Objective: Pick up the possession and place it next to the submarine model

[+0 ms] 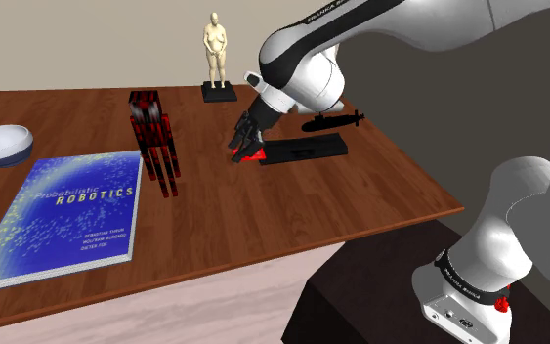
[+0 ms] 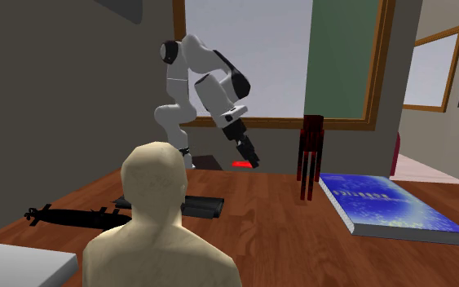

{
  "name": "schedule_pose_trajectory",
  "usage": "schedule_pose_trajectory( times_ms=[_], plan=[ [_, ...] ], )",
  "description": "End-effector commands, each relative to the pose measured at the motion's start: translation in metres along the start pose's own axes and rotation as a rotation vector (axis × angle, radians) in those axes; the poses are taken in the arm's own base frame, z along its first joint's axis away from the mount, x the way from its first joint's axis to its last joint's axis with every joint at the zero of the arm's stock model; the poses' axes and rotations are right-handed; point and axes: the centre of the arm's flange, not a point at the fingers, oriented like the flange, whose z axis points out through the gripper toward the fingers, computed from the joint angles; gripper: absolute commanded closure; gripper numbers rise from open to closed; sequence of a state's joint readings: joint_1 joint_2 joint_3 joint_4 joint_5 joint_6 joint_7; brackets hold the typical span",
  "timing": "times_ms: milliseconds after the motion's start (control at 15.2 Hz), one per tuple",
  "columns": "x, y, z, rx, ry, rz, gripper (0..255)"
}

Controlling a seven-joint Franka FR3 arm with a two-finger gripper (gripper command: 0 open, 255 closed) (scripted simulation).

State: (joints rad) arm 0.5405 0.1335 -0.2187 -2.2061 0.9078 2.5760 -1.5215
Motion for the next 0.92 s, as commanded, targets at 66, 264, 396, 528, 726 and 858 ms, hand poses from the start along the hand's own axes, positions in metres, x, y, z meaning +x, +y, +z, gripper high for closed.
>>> schedule_pose_trajectory(
  times_ms=[66, 264, 396, 528, 726, 858],
  plan=[
    [0.009, 0.0, -0.013, 0.0, 0.0, 0.0, 255],
    [-0.01, 0.001, -0.032, 0.0, 0.0, 0.0, 255],
    [-0.032, 0.002, -0.047, 0.0, 0.0, 0.0, 255],
    [-0.054, 0.003, -0.061, 0.0, 0.0, 0.0, 255],
    [-0.087, 0.004, -0.083, 0.0, 0.0, 0.0, 255],
    [-0.109, 0.005, -0.098, 0.0, 0.0, 0.0, 255]
  ],
)
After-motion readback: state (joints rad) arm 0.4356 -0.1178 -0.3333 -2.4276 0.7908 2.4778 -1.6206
